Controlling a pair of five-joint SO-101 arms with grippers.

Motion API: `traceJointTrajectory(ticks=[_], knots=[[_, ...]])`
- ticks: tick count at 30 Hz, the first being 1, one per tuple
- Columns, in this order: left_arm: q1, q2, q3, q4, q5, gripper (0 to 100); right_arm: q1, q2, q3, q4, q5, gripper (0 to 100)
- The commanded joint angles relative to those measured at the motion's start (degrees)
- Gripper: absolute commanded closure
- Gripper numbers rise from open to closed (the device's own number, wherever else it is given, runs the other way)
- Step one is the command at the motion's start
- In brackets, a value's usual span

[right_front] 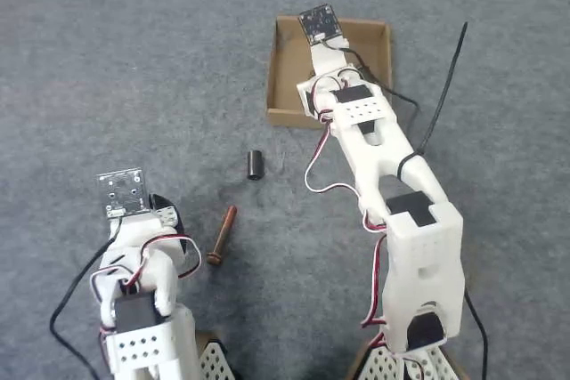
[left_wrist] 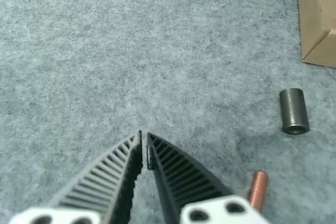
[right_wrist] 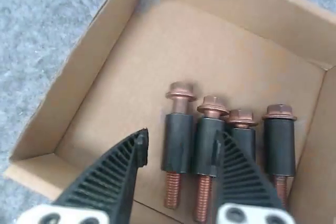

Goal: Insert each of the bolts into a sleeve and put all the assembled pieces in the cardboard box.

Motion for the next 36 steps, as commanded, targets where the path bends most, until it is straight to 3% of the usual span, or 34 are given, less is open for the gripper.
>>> traceJointTrajectory(ticks=[1, 8, 24, 36], knots=[[0.3, 0.9, -0.7, 0.1, -0.7, 99, -0.8, -2.7, -3.3, 0.3, 1.0, 86.8], [0.3, 0.9, -0.7, 0.1, -0.7, 99, 1.2, -5.9, -3.2, 6.5, 1.0, 99.4], [0.3, 0.9, -0.7, 0.1, -0.7, 99, 1.8, -7.9, -3.4, 23.9, 0.6, 98.9], [0.3, 0.9, -0.7, 0.2, -0.7, 99, 4.9, -14.2, -4.7, 25.5, 1.0, 98.7]])
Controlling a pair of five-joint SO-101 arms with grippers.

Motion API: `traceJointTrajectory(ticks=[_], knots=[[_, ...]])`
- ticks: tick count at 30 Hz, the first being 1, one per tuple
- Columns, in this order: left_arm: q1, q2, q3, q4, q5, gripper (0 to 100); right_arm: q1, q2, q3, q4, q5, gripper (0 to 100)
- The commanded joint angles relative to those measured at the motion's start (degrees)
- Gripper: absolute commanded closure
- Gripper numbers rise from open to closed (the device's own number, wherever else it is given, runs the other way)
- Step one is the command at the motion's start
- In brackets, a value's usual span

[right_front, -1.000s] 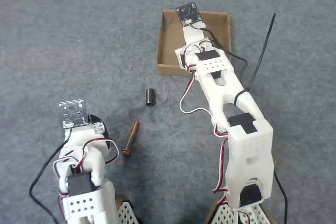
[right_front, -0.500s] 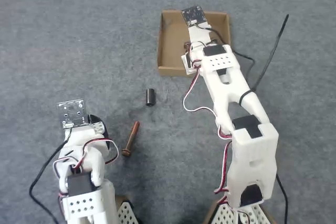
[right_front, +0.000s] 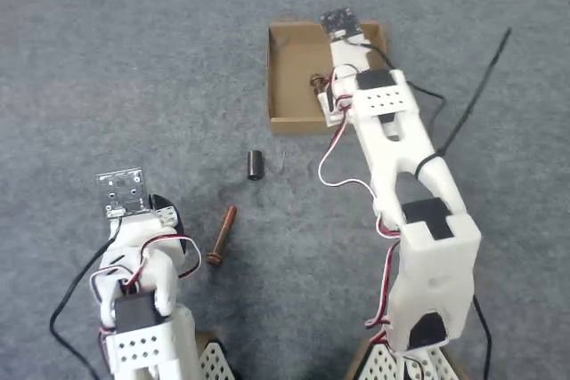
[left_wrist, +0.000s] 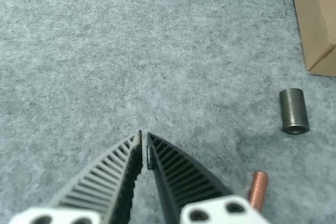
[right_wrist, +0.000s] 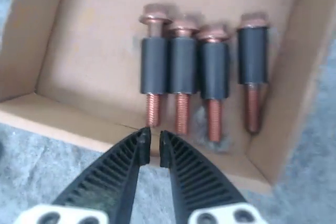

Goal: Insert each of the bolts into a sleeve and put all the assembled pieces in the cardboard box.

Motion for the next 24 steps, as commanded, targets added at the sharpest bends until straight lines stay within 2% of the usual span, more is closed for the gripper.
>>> traceJointTrajectory(ticks=[1, 3, 6, 13, 16, 24], knots=[[0.3, 0.9, -0.7, 0.2, -0.7, 99, 0.9, -8.2, -2.5, 1.7, 1.1, 98.6], [0.3, 0.9, -0.7, 0.2, -0.7, 99, 0.8, -10.9, -2.6, 3.4, 4.9, 98.6], [0.3, 0.9, -0.7, 0.2, -0.7, 99, -0.7, -13.8, -2.5, 8.1, 18.4, 96.1], [0.3, 0.9, -0.7, 0.2, -0.7, 99, -2.6, -11.0, -2.5, 19.6, 41.8, 77.0], [0.3, 0.9, -0.7, 0.3, -0.7, 99, -2.7, -8.7, -2.6, 18.9, 45.5, 73.2], [0.3, 0.9, -0.7, 0.2, -0.7, 99, -4.9, -1.1, -2.6, 8.5, 46.1, 73.1]])
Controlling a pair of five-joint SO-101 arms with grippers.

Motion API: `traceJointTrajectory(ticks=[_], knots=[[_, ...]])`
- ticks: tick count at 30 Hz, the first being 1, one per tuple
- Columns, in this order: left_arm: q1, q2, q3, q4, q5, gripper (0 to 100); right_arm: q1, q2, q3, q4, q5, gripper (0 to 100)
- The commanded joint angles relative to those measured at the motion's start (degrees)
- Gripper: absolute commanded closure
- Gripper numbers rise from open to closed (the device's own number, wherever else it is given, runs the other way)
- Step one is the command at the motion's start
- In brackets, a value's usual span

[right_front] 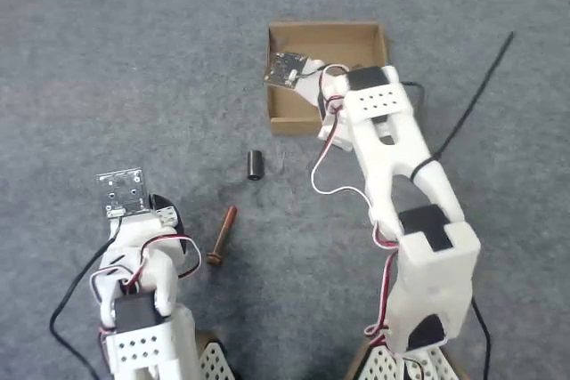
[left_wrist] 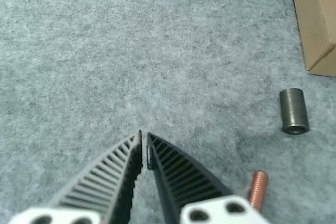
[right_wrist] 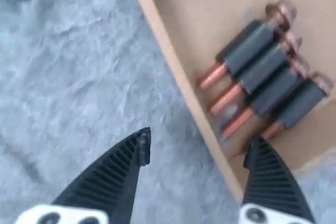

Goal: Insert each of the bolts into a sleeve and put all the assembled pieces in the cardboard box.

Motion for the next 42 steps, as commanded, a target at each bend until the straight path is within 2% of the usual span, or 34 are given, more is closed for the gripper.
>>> traceJointTrajectory(ticks=[1, 5, 11, 13, 26, 31, 34, 36, 38, 40, 42], knots=[[0.3, 0.9, -0.7, 0.2, -0.7, 99, -1.6, 1.6, -2.6, -3.4, 1.1, 73.1], [0.3, 0.9, -0.7, 0.1, -0.7, 99, -2.2, 4.2, -2.6, -3.3, 0.8, 75.7], [0.3, 0.9, -0.7, 0.1, -0.7, 99, -2.2, 4.2, -2.5, -3.3, 0.6, 99.8], [0.3, 0.9, -0.7, 0.1, -0.7, 99, -2.1, 4.1, -2.5, -2.6, 0.6, 97.2], [0.3, 0.9, -0.7, 0.1, -0.7, 99, -7.6, -2.6, -2.4, 14.0, 0.6, 98.9], [0.3, 0.9, -0.7, 0.1, -0.7, 99, -7.6, -3.6, -2.5, 12.1, 0.6, 98.0], [0.2, 0.9, -0.7, 0.1, -0.7, 99, -6.7, -3.9, -2.9, 11.4, 0.3, 90.5], [0.2, 0.9, -0.7, 0.1, -0.7, 99, -6.5, -5.0, -3.9, 11.8, -1.9, 85.3], [0.2, 0.9, -0.7, 0.1, -0.7, 99, -6.5, -6.9, -4.6, 11.9, -3.3, 84.5], [0.2, 0.9, -0.7, 0.1, -0.7, 99, -6.6, -9.7, -4.8, 11.9, -6.0, 86.5], [0.2, 0.9, -0.7, 0.1, -0.7, 99, -7.2, -12.9, -4.8, 11.7, -11.9, 91.3]])
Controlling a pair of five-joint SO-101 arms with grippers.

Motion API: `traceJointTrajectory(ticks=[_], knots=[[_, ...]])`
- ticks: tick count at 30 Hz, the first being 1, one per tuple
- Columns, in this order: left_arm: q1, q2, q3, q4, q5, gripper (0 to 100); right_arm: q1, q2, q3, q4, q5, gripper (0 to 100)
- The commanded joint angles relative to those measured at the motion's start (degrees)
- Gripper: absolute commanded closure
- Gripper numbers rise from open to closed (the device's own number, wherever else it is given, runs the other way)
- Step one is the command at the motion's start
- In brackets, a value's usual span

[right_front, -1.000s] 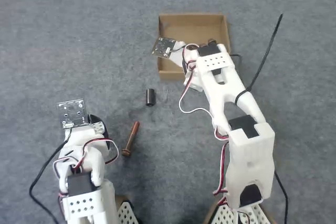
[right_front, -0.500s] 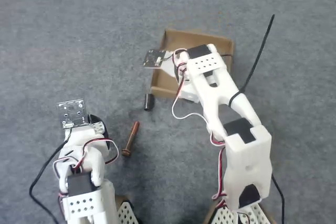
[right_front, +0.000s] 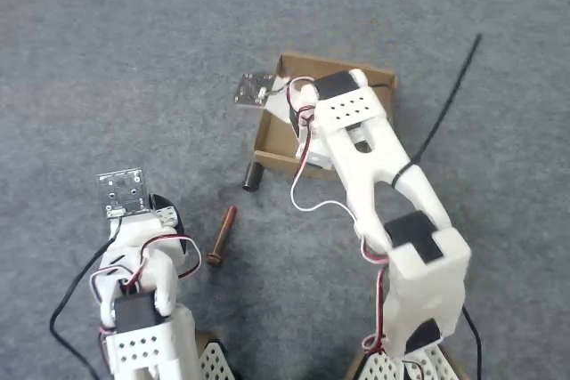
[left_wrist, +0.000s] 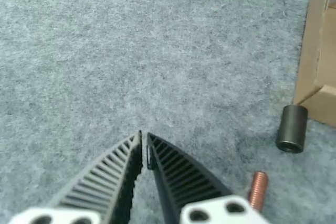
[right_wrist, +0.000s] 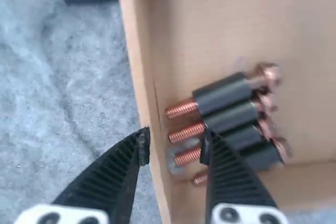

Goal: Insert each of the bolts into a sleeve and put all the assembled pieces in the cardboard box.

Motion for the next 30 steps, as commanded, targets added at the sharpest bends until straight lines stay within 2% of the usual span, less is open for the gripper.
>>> traceJointTrajectory(ticks=[1, 7, 10, 14, 18, 30], knots=[[0.2, 0.9, -0.7, 0.1, -0.7, 99, -0.7, -9.3, -4.0, -0.4, -10.5, 93.1], [0.1, 0.9, -0.7, 0.1, -0.7, 99, -1.4, -17.1, -3.8, -0.7, -40.0, 94.5], [0.0, 0.9, -0.7, 0.1, -0.7, 99, -1.2, -19.2, -3.3, 1.4, -49.6, 94.6], [0.0, 0.9, -0.7, 0.2, -0.7, 99, -1.9, -19.4, -1.1, 3.6, -53.6, 94.6], [0.0, 0.9, -0.7, 0.2, -0.7, 99, -5.7, -19.1, 2.3, 3.2, -56.2, 94.6], [0.1, 0.9, -0.7, 0.1, -0.7, 99, -11.0, -13.7, 8.9, -9.1, -69.4, 94.6]])
